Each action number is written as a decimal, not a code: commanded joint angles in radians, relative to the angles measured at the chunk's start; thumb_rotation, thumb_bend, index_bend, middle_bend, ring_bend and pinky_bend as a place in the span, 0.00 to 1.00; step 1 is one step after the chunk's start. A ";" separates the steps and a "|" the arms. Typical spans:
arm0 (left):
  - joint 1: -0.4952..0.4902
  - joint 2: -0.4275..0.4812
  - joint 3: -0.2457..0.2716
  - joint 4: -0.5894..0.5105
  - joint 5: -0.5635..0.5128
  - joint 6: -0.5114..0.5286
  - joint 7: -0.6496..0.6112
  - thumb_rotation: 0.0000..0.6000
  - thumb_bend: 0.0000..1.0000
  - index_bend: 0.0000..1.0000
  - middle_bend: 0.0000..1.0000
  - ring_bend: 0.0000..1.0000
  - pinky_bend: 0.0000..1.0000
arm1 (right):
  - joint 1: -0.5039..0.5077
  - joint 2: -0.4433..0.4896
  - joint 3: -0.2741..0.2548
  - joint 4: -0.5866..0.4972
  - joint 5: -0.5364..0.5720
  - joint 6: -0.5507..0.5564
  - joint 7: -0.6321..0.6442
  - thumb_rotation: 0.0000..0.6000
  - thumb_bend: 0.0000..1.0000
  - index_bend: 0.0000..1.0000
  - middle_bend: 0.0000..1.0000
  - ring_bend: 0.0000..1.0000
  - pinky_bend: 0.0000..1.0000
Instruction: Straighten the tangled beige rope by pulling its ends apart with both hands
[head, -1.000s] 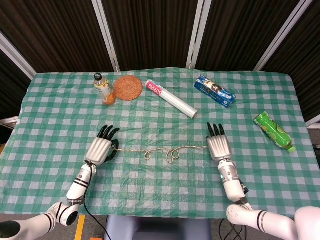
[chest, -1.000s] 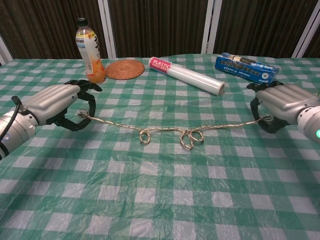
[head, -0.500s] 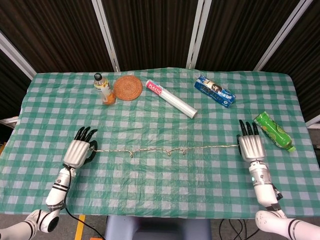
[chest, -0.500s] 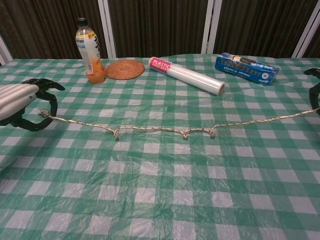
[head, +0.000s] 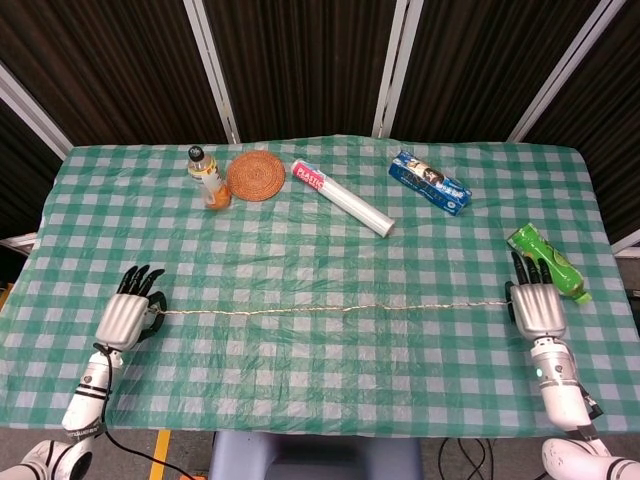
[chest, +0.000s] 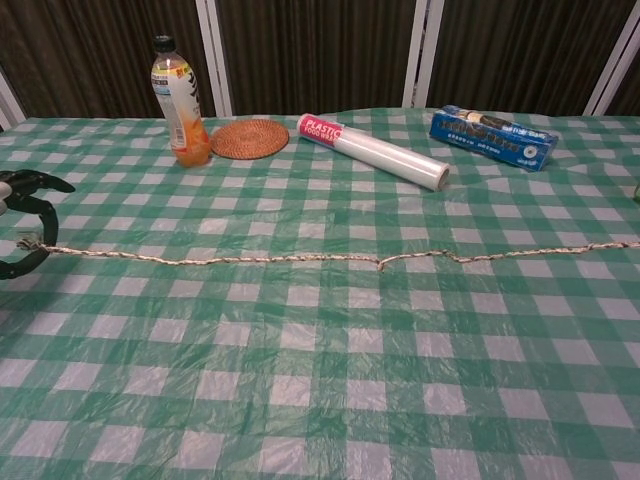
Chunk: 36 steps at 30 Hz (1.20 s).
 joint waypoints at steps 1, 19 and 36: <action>0.010 -0.005 -0.001 0.024 -0.006 -0.002 -0.012 1.00 0.46 0.62 0.12 0.00 0.03 | -0.010 -0.013 -0.002 0.027 -0.001 -0.006 0.019 1.00 0.61 0.73 0.05 0.00 0.00; 0.014 -0.075 -0.017 0.181 -0.027 -0.075 -0.085 1.00 0.46 0.62 0.12 0.00 0.03 | -0.023 -0.090 0.005 0.190 0.005 -0.074 0.070 1.00 0.61 0.73 0.06 0.00 0.00; 0.018 -0.075 0.004 0.185 -0.012 -0.130 -0.124 1.00 0.45 0.05 0.07 0.00 0.04 | -0.026 -0.098 0.005 0.192 0.007 -0.116 0.030 1.00 0.61 0.33 0.04 0.00 0.00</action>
